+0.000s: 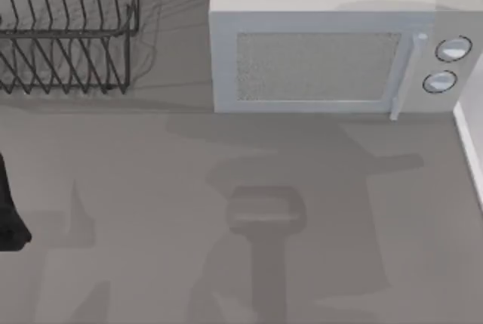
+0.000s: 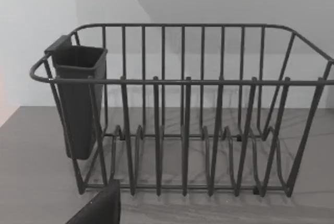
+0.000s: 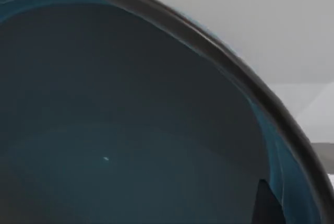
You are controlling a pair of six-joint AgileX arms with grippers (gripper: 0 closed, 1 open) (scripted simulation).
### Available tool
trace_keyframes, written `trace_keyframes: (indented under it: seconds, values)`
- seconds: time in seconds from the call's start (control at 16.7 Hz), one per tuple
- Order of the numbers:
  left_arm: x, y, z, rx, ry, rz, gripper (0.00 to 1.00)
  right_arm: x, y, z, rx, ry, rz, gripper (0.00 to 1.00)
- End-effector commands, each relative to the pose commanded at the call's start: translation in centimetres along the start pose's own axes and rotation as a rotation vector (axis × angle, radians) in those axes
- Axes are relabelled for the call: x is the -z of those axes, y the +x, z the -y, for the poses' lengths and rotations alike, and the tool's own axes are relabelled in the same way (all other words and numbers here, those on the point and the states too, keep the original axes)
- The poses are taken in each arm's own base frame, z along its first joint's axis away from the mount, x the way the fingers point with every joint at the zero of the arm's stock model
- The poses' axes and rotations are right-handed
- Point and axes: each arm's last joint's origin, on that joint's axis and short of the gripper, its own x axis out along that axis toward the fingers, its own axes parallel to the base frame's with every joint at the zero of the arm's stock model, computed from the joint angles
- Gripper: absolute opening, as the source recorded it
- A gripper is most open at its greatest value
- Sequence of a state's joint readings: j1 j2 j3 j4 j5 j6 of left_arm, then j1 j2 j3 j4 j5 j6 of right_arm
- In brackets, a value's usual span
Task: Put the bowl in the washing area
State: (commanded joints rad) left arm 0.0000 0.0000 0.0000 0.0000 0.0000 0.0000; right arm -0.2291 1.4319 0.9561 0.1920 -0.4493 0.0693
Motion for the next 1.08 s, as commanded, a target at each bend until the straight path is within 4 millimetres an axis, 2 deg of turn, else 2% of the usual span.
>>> trace_keyframes:
  seconds: [0.24, 0.42, 0.72, 1.08]
  values:
    - [0.0, 0.0, 0.0, 0.0, 0.0, 0.0, 1.0, 2.4, -1.7, 4.6, 0.092, -0.096, 0.179, 0.0]
    - [0.0, 0.0, 0.0, 0.0, 0.0, 0.0, 1.0, 4.5, -3.5, 6.6, 0.164, -0.144, 0.256, 0.0]
    - [0.0, 0.0, 0.0, 0.0, 0.0, 0.0, 1.0, 7.0, -5.2, 7.6, 0.231, -0.149, 0.281, 0.0]
    - [0.0, 0.0, 0.0, 0.0, 0.0, 0.0, 1.0, 6.9, -5.1, 7.5, 0.226, -0.15, 0.283, 0.0]
